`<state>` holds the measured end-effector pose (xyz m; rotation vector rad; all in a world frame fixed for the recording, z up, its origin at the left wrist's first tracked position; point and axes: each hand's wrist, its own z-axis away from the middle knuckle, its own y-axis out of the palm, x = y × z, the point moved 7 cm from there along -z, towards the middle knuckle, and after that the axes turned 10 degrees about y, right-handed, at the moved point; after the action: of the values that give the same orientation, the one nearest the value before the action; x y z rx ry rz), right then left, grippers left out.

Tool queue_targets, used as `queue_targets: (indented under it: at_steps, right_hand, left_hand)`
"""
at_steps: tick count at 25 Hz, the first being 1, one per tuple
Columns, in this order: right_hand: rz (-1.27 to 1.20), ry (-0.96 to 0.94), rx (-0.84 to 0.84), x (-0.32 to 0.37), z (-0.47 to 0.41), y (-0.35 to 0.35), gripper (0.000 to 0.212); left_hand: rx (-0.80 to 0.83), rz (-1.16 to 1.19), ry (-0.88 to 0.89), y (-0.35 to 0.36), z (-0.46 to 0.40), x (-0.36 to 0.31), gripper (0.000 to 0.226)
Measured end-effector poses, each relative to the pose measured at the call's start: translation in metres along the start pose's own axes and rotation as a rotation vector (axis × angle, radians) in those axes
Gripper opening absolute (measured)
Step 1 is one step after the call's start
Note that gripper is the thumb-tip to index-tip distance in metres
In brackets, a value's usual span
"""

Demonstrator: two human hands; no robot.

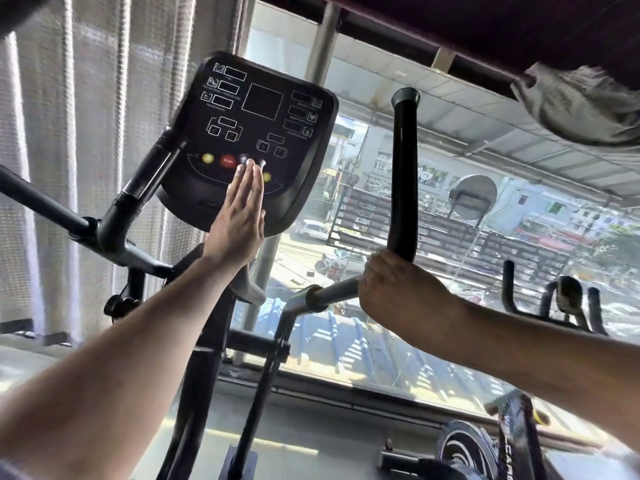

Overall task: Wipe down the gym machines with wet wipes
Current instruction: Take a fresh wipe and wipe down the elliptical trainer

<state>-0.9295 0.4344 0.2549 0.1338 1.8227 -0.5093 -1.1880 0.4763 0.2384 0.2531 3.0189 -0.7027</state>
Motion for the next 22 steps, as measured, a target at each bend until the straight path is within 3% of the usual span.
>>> queue_targets:
  at_steps: [5,10,16,22]
  right_hand:
    - [0.094,-0.073,0.328,0.031,-0.011,0.018,0.028]
    - [0.08,0.019,0.374,0.08,-0.047,0.05,0.034]
    - [-0.064,0.039,0.444,0.155,-0.104,0.103,0.028]
    - [-0.304,0.096,0.511,0.154,-0.128,0.107,0.03]
  left_hand:
    - [-0.016,0.015,-0.004,0.0,0.001,0.0,0.072]
    - [-0.043,0.029,-0.007,-0.002,0.001,-0.001,0.073]
    - [-0.073,0.039,0.008,-0.001,0.001,0.0,0.07]
    - [-0.092,0.051,0.02,0.0,0.0,0.0,0.067]
